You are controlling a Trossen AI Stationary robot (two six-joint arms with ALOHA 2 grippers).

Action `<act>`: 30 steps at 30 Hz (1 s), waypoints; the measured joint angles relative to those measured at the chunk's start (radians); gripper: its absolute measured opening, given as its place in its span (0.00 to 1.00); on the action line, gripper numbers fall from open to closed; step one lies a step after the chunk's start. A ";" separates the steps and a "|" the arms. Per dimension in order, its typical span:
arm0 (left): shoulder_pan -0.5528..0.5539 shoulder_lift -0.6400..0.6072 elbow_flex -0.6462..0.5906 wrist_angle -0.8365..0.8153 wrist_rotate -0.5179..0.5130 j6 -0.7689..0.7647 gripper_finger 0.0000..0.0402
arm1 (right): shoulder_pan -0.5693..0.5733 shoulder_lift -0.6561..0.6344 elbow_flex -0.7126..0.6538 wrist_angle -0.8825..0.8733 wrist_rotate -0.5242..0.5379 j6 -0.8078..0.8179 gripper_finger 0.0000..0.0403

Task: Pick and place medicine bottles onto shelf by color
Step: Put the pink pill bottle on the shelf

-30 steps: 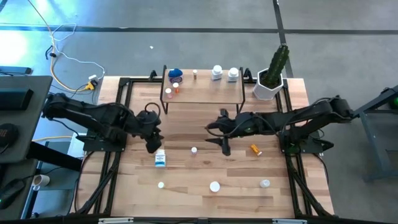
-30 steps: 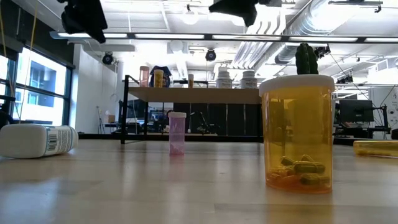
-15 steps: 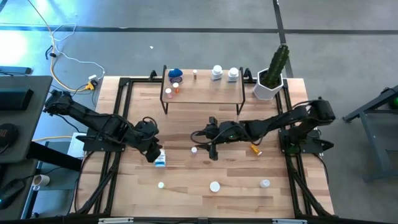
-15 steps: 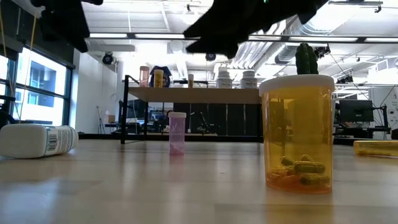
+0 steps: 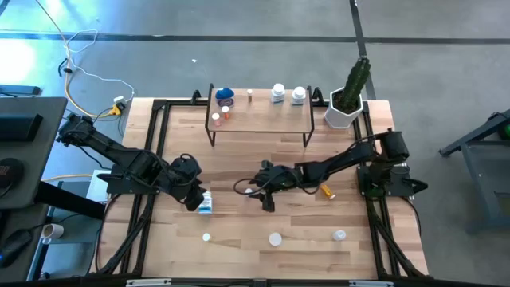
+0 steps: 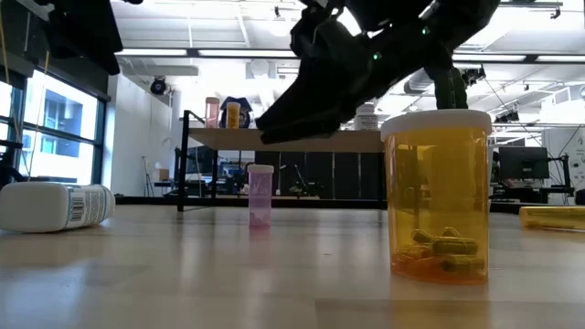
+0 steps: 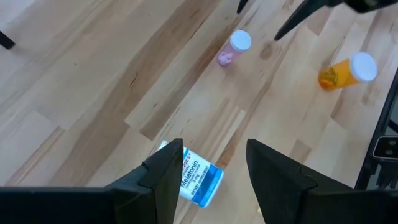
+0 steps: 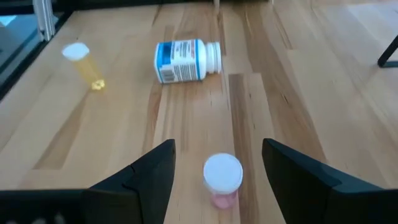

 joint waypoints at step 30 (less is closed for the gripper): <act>0.001 0.000 0.000 0.000 -0.018 0.008 0.41 | -0.003 0.124 0.001 0.074 0.023 0.034 0.32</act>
